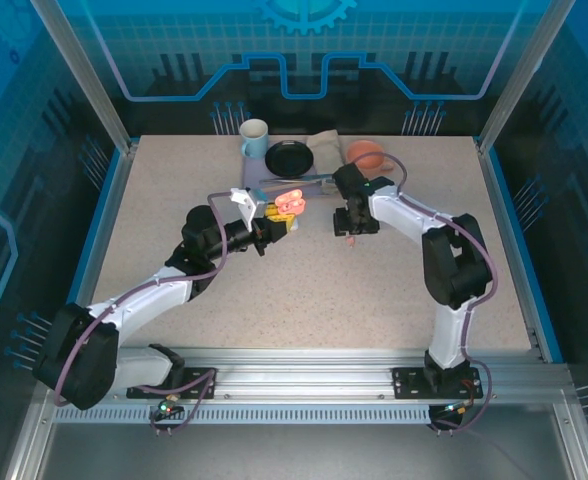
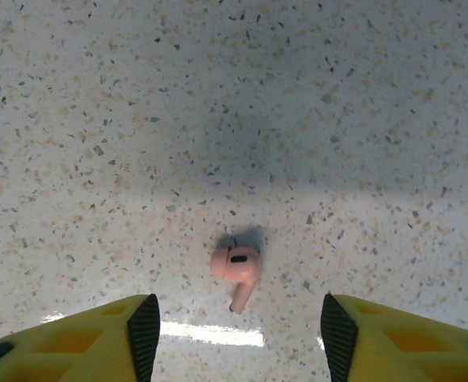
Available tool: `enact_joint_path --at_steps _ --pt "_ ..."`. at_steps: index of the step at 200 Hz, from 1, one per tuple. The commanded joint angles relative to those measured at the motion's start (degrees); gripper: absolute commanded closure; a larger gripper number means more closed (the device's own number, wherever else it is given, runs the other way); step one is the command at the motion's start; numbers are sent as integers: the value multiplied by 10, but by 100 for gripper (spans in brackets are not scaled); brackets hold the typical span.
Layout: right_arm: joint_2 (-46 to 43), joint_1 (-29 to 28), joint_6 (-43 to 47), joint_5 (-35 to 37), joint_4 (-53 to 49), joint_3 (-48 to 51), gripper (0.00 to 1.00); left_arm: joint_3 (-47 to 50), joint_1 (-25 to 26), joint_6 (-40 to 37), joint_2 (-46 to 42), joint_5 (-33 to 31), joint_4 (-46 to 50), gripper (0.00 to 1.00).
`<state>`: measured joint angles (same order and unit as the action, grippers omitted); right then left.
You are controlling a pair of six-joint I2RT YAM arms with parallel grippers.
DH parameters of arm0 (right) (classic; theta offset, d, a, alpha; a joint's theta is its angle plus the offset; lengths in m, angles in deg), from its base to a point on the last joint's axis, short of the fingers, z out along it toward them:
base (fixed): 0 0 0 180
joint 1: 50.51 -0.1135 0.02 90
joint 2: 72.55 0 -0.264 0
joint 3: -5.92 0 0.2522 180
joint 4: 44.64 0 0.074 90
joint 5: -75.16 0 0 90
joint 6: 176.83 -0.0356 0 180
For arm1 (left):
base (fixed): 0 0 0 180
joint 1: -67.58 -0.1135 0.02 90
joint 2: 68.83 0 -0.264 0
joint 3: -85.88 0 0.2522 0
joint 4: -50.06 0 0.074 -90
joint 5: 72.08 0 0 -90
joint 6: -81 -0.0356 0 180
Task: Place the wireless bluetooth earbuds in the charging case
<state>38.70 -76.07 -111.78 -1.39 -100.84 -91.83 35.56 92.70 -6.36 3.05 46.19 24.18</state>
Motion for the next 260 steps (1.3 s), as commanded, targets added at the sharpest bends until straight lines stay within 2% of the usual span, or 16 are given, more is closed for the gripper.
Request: enact_joint_path --at_steps 1,108,186,260 --pt "28 -2 30 7 -35 -30 43 6 2 -15 -14 -5 -4 100" --pt "90 -2 19 5 -21 -34 46 3 2 -12 0 -4 -12 100" --pt "100 2 -2 17 -18 -33 54 0 2 -10 5 -4 -14 100" --pt "100 11 -24 0 -17 -27 63 -2 2 -10 8 -3 -13 100"
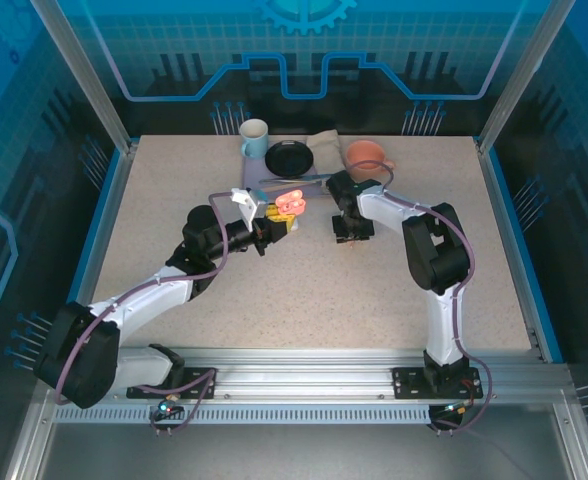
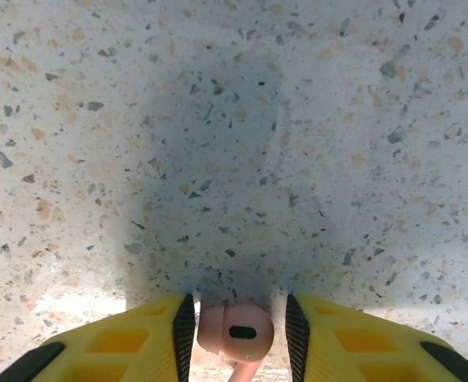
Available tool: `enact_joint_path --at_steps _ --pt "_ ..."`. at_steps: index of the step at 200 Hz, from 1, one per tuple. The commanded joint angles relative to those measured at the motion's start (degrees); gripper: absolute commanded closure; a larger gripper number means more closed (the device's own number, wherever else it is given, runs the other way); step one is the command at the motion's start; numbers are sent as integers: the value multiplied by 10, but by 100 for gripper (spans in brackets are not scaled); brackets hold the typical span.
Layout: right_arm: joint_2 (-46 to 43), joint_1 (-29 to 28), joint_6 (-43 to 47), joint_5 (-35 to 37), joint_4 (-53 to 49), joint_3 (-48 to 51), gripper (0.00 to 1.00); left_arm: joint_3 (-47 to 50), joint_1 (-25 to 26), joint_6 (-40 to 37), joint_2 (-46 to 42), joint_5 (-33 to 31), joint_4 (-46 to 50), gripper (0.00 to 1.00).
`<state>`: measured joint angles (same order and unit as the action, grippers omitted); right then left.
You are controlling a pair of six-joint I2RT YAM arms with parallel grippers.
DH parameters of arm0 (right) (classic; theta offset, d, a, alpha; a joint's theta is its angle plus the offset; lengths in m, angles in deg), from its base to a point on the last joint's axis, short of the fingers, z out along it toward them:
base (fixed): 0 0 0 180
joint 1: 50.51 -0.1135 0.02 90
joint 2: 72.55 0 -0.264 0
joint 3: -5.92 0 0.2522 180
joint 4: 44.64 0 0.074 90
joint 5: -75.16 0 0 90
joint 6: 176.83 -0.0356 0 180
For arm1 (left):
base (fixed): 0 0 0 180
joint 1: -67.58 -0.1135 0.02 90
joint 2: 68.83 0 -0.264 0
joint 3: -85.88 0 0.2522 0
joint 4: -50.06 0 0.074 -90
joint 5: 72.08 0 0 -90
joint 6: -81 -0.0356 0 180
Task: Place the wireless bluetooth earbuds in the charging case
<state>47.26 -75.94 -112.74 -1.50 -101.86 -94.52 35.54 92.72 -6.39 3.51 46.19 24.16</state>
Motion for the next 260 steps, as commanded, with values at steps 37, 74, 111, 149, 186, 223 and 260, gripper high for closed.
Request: enact_joint_path --at_steps 37,74,111,149,186,223,260 --pt "4 9 -20 -9 0 14 68 -2 2 -8 3 -3 -13 100" --pt "-16 10 -25 -6 4 23 72 -2 2 -7 4 -3 -15 100" --pt "-29 11 -26 -5 3 23 73 -3 2 -5 4 -3 -15 100" --pt "-54 11 -29 -4 6 30 74 -3 2 -6 4 -3 -14 100" --pt "-113 11 -34 -5 15 44 74 -5 2 -6 6 -1 -12 100" --pt "-214 7 -37 -11 38 57 74 -10 2 -4 9 2 -7 100" --pt "-328 -17 -18 -11 87 52 73 -16 2 1 14 10 -7 100"
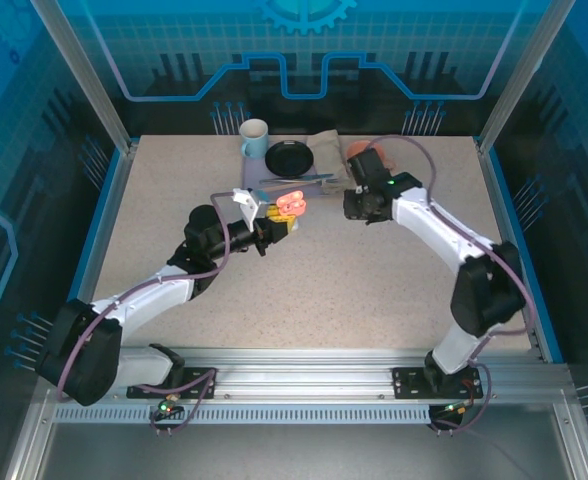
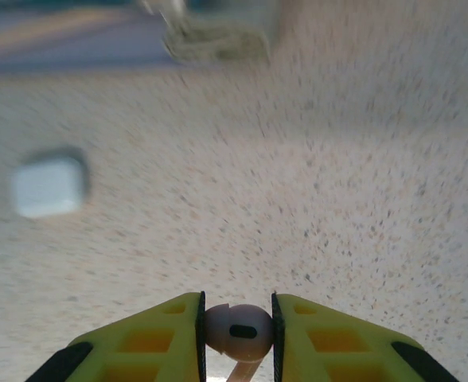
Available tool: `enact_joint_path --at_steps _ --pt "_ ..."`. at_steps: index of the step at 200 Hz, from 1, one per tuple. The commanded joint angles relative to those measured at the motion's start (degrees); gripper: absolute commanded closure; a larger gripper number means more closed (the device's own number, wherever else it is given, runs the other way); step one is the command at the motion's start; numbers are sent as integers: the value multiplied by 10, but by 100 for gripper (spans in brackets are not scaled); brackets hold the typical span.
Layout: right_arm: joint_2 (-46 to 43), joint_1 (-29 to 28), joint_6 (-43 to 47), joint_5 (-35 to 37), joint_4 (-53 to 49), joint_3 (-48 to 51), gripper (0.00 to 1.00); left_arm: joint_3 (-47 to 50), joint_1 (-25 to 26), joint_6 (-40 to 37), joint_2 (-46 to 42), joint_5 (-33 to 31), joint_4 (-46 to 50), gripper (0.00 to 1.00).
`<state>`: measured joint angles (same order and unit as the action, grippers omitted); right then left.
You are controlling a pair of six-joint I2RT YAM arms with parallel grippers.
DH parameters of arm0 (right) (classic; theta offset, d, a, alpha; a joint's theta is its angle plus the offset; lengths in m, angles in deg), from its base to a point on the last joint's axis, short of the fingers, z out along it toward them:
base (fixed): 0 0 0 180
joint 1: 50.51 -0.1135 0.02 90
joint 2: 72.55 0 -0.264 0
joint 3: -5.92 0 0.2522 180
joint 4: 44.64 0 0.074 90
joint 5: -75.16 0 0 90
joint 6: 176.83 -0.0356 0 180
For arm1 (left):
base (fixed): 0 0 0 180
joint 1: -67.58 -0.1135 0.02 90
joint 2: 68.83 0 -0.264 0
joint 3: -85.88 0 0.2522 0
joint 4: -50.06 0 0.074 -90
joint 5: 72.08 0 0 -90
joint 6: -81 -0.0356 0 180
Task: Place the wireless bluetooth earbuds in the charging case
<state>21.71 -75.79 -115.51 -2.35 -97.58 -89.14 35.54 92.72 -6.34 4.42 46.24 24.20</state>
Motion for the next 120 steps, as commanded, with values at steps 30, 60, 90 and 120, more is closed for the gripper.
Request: enact_joint_path --at_steps 30,60,90,120 --pt "-151 -52 39 8 115 1 73 -22 2 3 7 17 -4 100" --pt "-193 -84 69 -16 190 18 73 -35 2 4 11 23 7 100" --pt "-209 -121 98 -38 262 46 73 -50 3 9 15 30 20 100" --pt "-209 -140 136 -64 319 77 73 -63 2 17 18 39 29 100"
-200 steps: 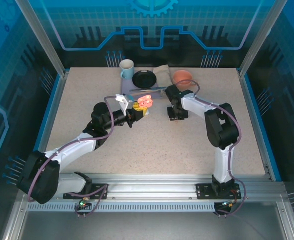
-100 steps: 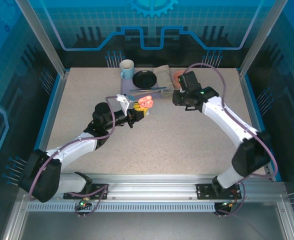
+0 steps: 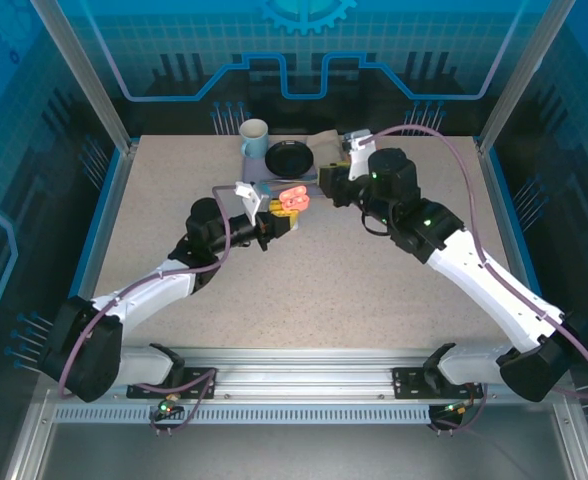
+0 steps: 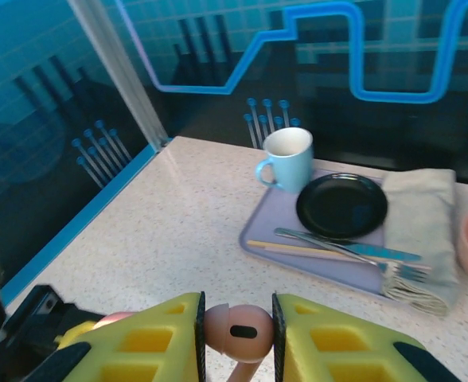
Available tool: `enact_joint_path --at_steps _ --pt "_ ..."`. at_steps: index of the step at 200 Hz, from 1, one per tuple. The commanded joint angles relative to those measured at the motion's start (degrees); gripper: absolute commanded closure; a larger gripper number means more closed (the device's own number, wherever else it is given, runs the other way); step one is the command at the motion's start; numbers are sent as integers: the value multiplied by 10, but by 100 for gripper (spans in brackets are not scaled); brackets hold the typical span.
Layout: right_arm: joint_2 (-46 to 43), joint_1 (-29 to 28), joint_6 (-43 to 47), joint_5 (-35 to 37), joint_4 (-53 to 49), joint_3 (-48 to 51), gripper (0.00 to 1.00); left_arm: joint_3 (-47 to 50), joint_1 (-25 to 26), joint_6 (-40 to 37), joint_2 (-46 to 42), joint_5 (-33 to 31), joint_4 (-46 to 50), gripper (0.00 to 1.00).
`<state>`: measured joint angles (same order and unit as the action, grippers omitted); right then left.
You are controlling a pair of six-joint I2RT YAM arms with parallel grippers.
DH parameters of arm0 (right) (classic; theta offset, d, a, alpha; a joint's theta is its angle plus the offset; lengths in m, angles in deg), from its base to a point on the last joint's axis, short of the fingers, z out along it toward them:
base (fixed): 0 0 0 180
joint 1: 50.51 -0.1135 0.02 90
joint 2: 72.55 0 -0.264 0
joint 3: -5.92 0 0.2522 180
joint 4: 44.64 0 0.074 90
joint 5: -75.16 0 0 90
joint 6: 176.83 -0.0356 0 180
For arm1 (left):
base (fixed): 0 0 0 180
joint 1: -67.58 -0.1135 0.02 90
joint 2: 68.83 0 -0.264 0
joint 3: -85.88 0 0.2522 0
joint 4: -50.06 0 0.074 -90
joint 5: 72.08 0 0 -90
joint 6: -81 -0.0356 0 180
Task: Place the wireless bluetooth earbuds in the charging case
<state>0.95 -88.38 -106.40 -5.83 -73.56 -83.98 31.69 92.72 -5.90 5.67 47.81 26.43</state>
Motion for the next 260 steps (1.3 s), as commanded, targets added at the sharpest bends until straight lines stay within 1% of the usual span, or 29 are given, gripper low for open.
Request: enact_joint_path --at_steps 1,29,44,113,260 --pt "-1 -14 46 -30 81 26 73 -25 2 13 6 24 7 100" --pt "-11 -23 76 -56 140 65 74 -32 2 13 6 27 17 100" --pt "-14 -25 87 -61 155 76 74 -36 2 12 6 29 23 100" --pt "-7 -25 79 -73 165 92 75 -46 2 12 12 30 30 100" --pt "-6 -23 69 -73 162 123 76 -51 3 6 10 24 35 100"
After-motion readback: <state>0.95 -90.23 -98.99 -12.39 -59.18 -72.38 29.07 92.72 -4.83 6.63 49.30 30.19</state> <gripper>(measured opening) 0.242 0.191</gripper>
